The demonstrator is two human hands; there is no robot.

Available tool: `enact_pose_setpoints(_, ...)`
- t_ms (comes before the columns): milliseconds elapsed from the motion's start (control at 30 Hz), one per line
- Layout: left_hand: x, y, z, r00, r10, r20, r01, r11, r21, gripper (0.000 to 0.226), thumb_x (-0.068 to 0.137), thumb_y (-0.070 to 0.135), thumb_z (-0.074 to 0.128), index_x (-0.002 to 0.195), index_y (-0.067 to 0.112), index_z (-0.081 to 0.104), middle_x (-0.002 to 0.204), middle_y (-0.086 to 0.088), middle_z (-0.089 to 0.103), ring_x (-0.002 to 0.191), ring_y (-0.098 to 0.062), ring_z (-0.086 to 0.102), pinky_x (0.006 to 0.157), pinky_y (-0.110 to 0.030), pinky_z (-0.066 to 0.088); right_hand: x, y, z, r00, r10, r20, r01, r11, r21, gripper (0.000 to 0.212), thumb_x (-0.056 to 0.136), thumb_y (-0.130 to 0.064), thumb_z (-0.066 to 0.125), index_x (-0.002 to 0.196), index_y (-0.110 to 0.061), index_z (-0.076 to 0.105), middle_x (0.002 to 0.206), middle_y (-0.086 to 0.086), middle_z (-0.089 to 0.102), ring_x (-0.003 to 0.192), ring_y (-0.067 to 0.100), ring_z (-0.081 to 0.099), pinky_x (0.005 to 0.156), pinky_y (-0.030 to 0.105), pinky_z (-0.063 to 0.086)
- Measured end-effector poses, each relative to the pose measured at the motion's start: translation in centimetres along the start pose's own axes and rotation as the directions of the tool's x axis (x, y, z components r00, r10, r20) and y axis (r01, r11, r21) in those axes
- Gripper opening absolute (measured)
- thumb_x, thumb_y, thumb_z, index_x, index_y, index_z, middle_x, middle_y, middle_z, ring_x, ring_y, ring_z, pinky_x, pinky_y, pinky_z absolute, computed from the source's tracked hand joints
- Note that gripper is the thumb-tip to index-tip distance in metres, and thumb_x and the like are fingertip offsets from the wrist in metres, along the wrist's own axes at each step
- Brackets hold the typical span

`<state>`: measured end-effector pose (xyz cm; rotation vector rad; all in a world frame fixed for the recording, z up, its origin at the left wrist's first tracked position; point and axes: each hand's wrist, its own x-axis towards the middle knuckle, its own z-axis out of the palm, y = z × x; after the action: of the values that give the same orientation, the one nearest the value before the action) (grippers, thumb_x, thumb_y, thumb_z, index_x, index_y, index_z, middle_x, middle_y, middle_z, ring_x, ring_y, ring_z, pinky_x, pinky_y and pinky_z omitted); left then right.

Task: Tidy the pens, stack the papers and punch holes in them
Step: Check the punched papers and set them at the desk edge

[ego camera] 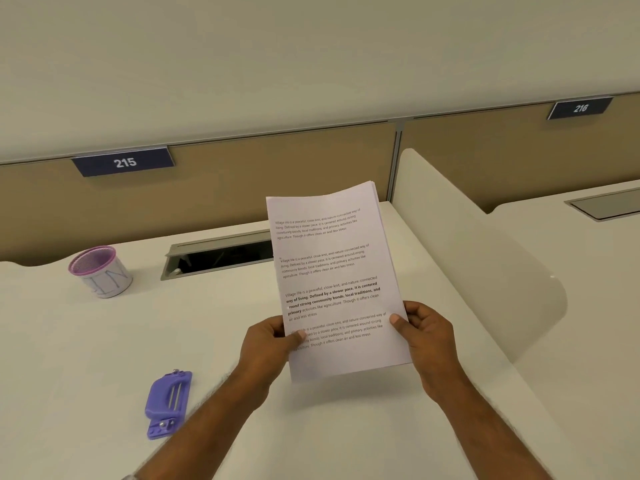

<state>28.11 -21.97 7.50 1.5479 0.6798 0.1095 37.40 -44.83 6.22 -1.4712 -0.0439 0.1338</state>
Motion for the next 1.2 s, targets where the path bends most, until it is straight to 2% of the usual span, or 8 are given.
enact_pose_setpoints(367, 3.9, 1.8, 8.2, 0.999, -0.033, -0.036, 0.031, 0.997, -0.072, 0.020, 0.082, 0.001, 0.076, 0.099, 0.010, 0.075, 0.096, -0.003, 0.079, 0.088, -0.025, 0.075, 0.083, -0.043, 0.062, 7.1, -1.9, -4.4, 0.994, -0.080, -0.080, 0.062, 0.977, -0.205, 0.025, 0.087, 0.000, 0.066, 0.086, -0.025, 0.068, 0.074, -0.016, 0.074, 0.065, -0.001, 0.070, 0.054, 0.010, 0.051)
enact_pose_setpoints(500, 5.7, 1.6, 10.7, 0.999, -0.034, 0.001, 0.034, 0.998, -0.056, 0.017, 0.082, 0.001, 0.076, 0.096, 0.011, 0.074, 0.095, -0.004, 0.079, 0.086, -0.024, 0.075, 0.080, -0.042, 0.062, 9.4, -1.8, -5.7, 0.988, -0.107, -0.115, 0.064, 0.945, -0.322, 0.030, 0.086, -0.001, 0.066, 0.081, -0.030, 0.065, 0.081, -0.011, 0.070, 0.071, 0.008, 0.067, 0.065, 0.023, 0.052)
enact_pose_setpoints(667, 7.3, 1.1, 13.6, 0.995, -0.088, 0.052, 0.088, 0.996, -0.004, 0.011, 0.093, 0.003, 0.064, 0.094, 0.010, 0.072, 0.101, -0.006, 0.077, 0.088, -0.022, 0.075, 0.067, -0.027, 0.062, 11.4, -0.6, -7.3, 0.984, -0.091, -0.156, 0.010, 0.891, -0.454, 0.016, 0.086, 0.000, 0.063, 0.093, -0.013, 0.070, 0.081, -0.003, 0.070, 0.077, 0.020, 0.067, 0.075, 0.033, 0.054)
enact_pose_setpoints(733, 7.7, 0.9, 14.5, 0.990, -0.124, 0.059, 0.124, 0.992, 0.013, 0.014, 0.095, 0.004, 0.060, 0.091, 0.010, 0.072, 0.102, -0.007, 0.076, 0.089, -0.023, 0.074, 0.069, -0.029, 0.062, 11.9, 0.0, -7.9, 0.983, -0.069, -0.170, -0.023, 0.873, -0.487, 0.017, 0.087, 0.001, 0.063, 0.098, -0.007, 0.071, 0.086, 0.004, 0.071, 0.079, 0.023, 0.067, 0.077, 0.034, 0.054)
enact_pose_setpoints(833, 8.3, 0.1, 15.4, 0.988, -0.152, 0.022, 0.150, 0.984, 0.093, 0.015, 0.094, 0.006, 0.059, 0.096, 0.007, 0.074, 0.104, -0.008, 0.076, 0.092, -0.025, 0.072, 0.085, -0.038, 0.061, 12.4, 1.1, -8.5, 0.983, -0.028, -0.180, -0.071, 0.849, -0.524, 0.018, 0.086, 0.002, 0.063, 0.101, -0.005, 0.071, 0.090, 0.007, 0.071, 0.083, 0.027, 0.067, 0.081, 0.038, 0.055)
enact_pose_setpoints(933, 8.6, -0.6, 15.8, 0.989, -0.139, -0.054, 0.147, 0.973, 0.178, 0.010, 0.090, 0.010, 0.064, 0.092, 0.010, 0.074, 0.098, -0.007, 0.077, 0.079, -0.021, 0.068, 0.078, -0.033, 0.060, 12.7, 2.1, -8.9, 0.983, 0.009, -0.184, -0.109, 0.834, -0.541, 0.018, 0.085, 0.003, 0.063, 0.099, -0.006, 0.072, 0.094, 0.010, 0.073, 0.086, 0.029, 0.068, 0.085, 0.043, 0.056)
enact_pose_setpoints(1000, 8.6, -0.7, 15.9, 0.990, -0.109, -0.088, 0.126, 0.966, 0.225, 0.010, 0.088, 0.014, 0.068, 0.096, 0.012, 0.073, 0.101, -0.005, 0.076, 0.082, -0.020, 0.068, 0.078, -0.032, 0.058, 13.0, 2.5, -9.0, 0.980, 0.038, -0.194, -0.140, 0.823, -0.551, 0.019, 0.084, 0.004, 0.062, 0.098, -0.005, 0.073, 0.095, 0.011, 0.074, 0.087, 0.031, 0.068, 0.086, 0.046, 0.056)
enact_pose_setpoints(1200, 8.8, -1.0, 15.4, 0.996, -0.032, -0.079, 0.058, 0.933, 0.355, 0.042, 0.089, 0.013, 0.066, 0.130, 0.012, 0.056, 0.118, -0.009, 0.070, 0.106, -0.024, 0.066, 0.093, -0.034, 0.054, 13.8, 3.2, -9.0, 0.977, 0.044, -0.207, -0.165, 0.772, -0.614, 0.018, 0.084, 0.003, 0.063, 0.099, -0.002, 0.073, 0.095, 0.014, 0.074, 0.084, 0.032, 0.068, 0.081, 0.043, 0.057)
